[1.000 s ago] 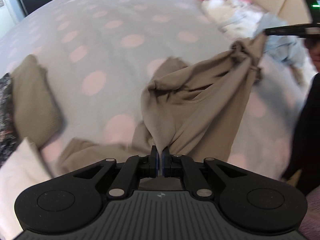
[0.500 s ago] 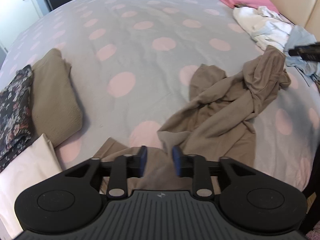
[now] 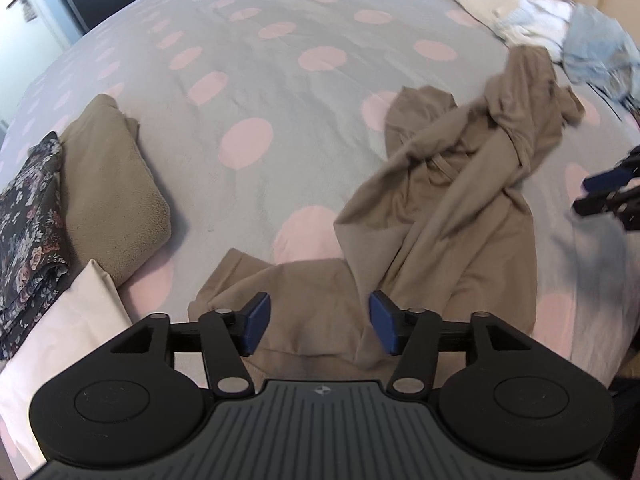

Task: Fold clothes

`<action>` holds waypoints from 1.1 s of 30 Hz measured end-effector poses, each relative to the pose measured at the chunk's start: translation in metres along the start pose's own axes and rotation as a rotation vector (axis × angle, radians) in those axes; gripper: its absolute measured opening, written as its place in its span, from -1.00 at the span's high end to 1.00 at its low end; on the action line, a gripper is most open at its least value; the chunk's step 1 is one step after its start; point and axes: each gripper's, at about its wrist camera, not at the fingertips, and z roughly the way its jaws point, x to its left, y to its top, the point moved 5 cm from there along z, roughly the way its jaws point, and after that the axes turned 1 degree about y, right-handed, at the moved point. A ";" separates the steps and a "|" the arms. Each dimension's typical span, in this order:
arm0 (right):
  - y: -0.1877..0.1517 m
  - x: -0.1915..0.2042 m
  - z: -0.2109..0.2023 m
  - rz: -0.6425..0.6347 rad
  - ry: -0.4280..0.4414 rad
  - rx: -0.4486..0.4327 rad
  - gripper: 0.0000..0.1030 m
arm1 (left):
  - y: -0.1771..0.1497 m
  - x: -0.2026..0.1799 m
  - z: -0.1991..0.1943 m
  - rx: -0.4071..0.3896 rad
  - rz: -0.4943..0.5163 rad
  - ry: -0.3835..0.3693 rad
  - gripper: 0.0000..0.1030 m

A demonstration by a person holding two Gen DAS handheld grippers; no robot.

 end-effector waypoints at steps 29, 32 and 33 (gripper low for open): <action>-0.024 0.069 0.054 0.158 0.210 0.116 0.90 | -0.016 0.079 0.075 0.102 -0.227 0.077 0.62; -0.026 0.065 0.052 0.160 0.217 0.105 0.93 | -0.015 0.073 0.068 0.118 -0.228 0.060 0.88; -0.026 0.060 0.047 0.168 0.221 0.094 0.94 | -0.015 0.070 0.063 0.119 -0.228 0.055 0.90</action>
